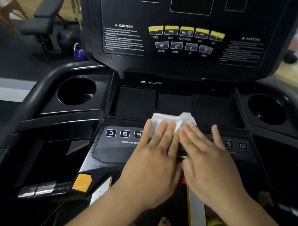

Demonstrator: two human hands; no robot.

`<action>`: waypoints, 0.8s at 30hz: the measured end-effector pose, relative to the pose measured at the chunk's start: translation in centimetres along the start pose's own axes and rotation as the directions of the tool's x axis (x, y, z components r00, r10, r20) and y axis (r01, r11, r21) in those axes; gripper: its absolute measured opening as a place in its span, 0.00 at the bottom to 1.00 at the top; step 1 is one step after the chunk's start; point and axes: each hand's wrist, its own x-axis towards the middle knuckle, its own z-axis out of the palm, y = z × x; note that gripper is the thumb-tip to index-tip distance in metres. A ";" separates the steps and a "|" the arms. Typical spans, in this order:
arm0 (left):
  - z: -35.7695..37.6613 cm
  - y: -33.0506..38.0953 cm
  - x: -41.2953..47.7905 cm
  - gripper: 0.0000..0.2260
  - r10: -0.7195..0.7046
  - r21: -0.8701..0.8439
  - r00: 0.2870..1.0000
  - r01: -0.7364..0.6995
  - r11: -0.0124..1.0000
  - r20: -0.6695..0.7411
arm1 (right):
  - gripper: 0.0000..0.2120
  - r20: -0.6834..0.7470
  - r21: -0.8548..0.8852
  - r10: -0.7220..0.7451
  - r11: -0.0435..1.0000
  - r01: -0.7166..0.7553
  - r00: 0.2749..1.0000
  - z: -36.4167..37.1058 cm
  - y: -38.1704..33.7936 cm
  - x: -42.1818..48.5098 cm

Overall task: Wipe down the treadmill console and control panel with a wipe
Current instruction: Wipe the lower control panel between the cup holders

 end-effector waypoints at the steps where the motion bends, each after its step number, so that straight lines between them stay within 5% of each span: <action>1: 0.1 0.2 -1.1 0.29 0.011 -0.022 1.000 -0.011 1.000 0.003 | 0.29 0.008 -0.013 -0.037 0.999 0.037 0.999 0.3 -0.1 -1.1; 5: 0.5 0.6 -3.8 0.31 0.046 -0.006 0.999 -0.046 0.999 0.014 | 0.29 -0.019 0.015 -0.121 0.992 0.121 0.992 0.4 0.5 -4.8; 11: 0.4 1.3 0.9 0.32 0.028 0.018 0.999 -0.028 0.999 -0.020 | 0.29 -0.033 -0.042 0.037 0.998 -0.039 0.999 0.0 0.8 -0.2; 15: 1.8 0.5 -2.3 0.45 0.121 0.094 0.992 -0.124 0.988 0.038 | 0.30 -0.045 -0.038 -0.047 0.998 0.045 0.998 0.8 0.6 -4.5; 19: 2.1 0.9 -0.7 0.29 0.156 0.209 0.988 -0.155 0.966 0.014 | 0.30 -0.031 -0.076 0.009 0.997 -0.012 0.999 0.1 2.7 -4.4; 24: 2.4 1.6 0.3 0.30 0.177 0.214 0.984 -0.178 0.960 0.025 | 0.29 -0.059 -0.056 0.086 0.994 -0.089 0.995 0.0 1.5 -1.5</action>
